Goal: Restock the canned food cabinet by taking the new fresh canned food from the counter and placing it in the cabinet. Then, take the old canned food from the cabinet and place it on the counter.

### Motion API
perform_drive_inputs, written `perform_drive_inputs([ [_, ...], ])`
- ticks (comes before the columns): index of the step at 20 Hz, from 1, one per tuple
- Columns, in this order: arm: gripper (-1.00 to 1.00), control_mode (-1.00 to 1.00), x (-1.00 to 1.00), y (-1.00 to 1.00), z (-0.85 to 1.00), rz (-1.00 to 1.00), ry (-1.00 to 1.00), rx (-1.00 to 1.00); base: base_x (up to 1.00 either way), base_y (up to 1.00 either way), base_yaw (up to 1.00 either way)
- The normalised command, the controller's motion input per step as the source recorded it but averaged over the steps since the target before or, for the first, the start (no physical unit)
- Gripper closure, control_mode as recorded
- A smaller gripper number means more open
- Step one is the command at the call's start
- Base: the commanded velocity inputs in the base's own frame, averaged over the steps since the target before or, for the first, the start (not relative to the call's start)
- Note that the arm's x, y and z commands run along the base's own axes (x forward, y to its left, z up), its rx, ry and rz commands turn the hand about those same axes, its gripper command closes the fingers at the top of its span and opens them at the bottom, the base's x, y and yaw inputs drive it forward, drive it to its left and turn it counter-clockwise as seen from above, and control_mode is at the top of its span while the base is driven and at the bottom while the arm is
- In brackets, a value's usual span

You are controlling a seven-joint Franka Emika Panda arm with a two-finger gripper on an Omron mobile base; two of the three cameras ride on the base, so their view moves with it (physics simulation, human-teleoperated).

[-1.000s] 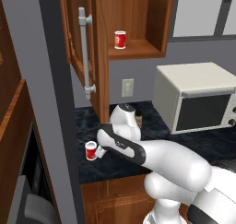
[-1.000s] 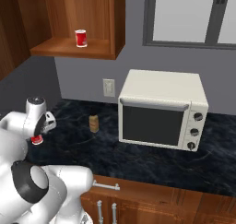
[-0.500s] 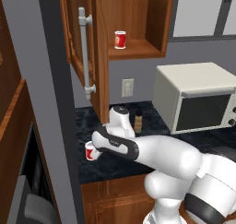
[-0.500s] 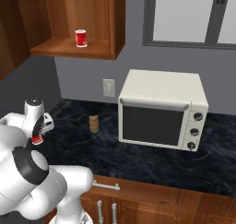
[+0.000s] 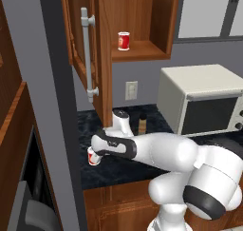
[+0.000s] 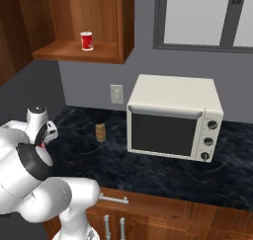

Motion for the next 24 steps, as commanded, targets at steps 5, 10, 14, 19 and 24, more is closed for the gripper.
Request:
perform_drive_inputs([
  [5,-1.00,-1.00,0.08,0.08,-0.06,0.00,0.00,0.00,0.00,0.00,0.00],
  [10,-1.00,-1.00,0.11,0.05,-0.11,0.00,0.00,0.00,0.00,0.00,0.00],
  [14,-1.00,-1.00,0.14,0.00,-0.15,0.00,0.00,0.00,0.00,0.00,0.00],
  [19,-1.00,-1.00,0.16,0.00,-0.15,0.00,0.00,0.00,0.00,0.00,0.00],
  [24,-1.00,-1.00,0.11,0.05,-0.07,0.00,0.00,0.00,0.00,0.00,0.00],
])
